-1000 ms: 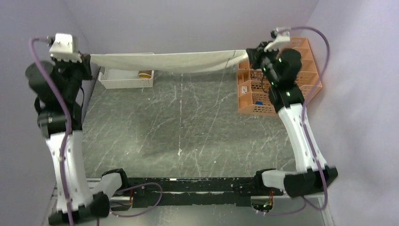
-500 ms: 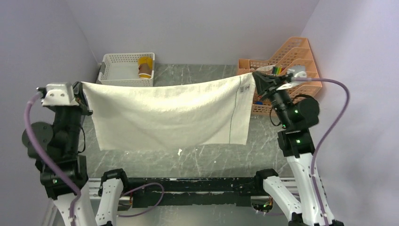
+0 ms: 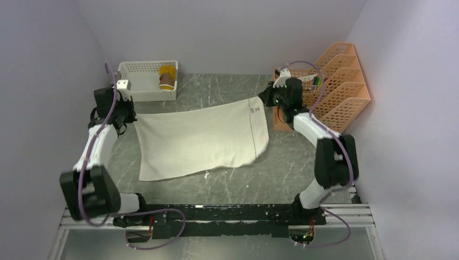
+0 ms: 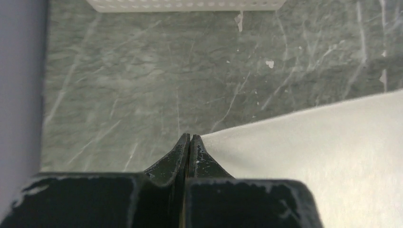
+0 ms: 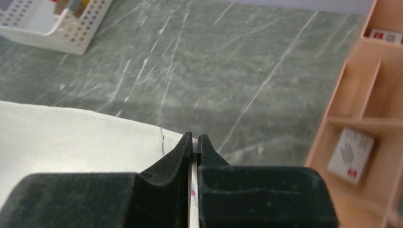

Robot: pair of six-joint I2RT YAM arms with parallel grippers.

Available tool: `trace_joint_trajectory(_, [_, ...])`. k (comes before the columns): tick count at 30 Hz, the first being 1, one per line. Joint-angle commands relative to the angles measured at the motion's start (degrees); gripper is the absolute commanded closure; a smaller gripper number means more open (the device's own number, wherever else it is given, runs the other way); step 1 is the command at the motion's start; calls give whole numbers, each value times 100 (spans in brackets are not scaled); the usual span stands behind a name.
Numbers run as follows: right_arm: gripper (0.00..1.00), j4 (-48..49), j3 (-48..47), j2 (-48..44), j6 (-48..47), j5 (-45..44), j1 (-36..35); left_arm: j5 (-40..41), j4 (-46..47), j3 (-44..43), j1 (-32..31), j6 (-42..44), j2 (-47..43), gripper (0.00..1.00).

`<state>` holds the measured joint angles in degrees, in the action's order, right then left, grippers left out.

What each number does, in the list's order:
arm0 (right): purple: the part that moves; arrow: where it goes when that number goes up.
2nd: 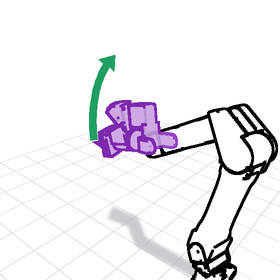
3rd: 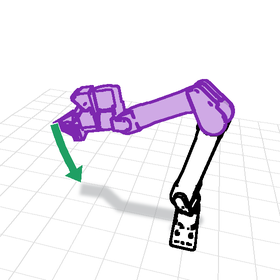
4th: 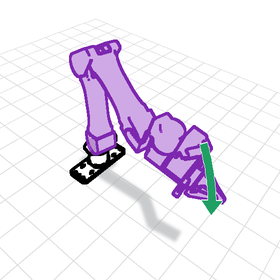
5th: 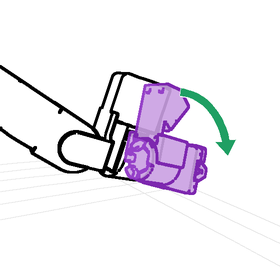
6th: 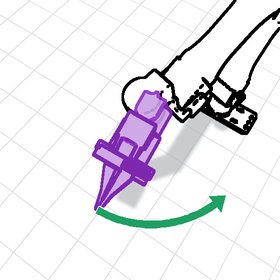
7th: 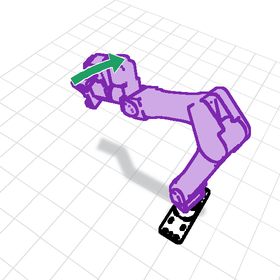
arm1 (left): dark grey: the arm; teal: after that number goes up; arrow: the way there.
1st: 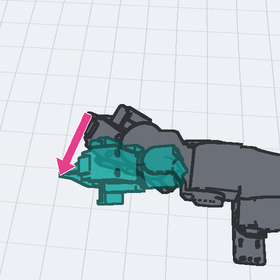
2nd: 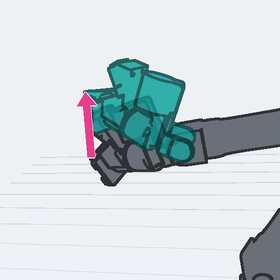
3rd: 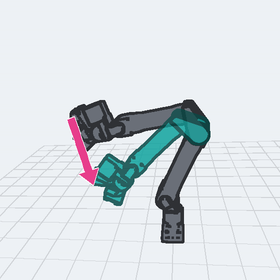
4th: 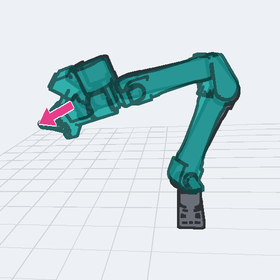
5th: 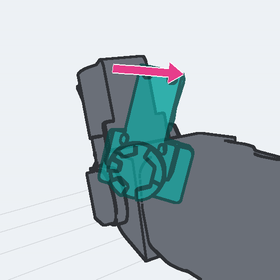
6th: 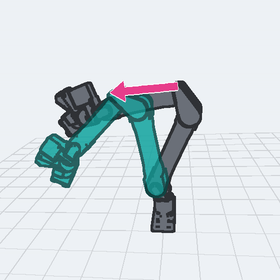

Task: Roll the towels
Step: Flatten out the towel at the center of the board, then fold the towel at the center of the board.

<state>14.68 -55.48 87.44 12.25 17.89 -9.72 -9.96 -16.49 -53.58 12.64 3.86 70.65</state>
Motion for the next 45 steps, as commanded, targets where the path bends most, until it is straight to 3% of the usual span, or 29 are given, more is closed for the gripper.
trace_joint_trajectory(1, [100,96,-1493,1276,-184,139,15,-433,983,-823,54,73,1399,93])
trace_joint_trajectory(9, [100,-521,-3449,2787,-525,-53,5,-689,772,-3012,47,332,3777,93])
trace_joint_trajectory(16, [100,-560,-3523,2993,-784,-127,-1,-692,426,-3688,-6,646,4287,93])
trace_joint_trajectory(22, [100,-276,-2627,2294,-1076,-293,-91,-638,808,-2757,-100,574,3406,93])
trace_joint_trajectory(28, [100,-52,-1369,1575,-1302,-374,-166,-353,1281,-1183,-216,113,2457,93])
trace_joint_trajectory(32, [100,142,-612,1092,-1013,-672,-193,39,1029,-681,-324,-419,2091,93])
trace_joint_trajectory(40, [100,407,783,299,59,-1919,-219,486,1983,1380,-401,-1664,1161,93])
trace_joint_trajectory(45, [100,367,1304,-21,250,-2621,-223,841,2215,2122,-396,-2024,472,93])
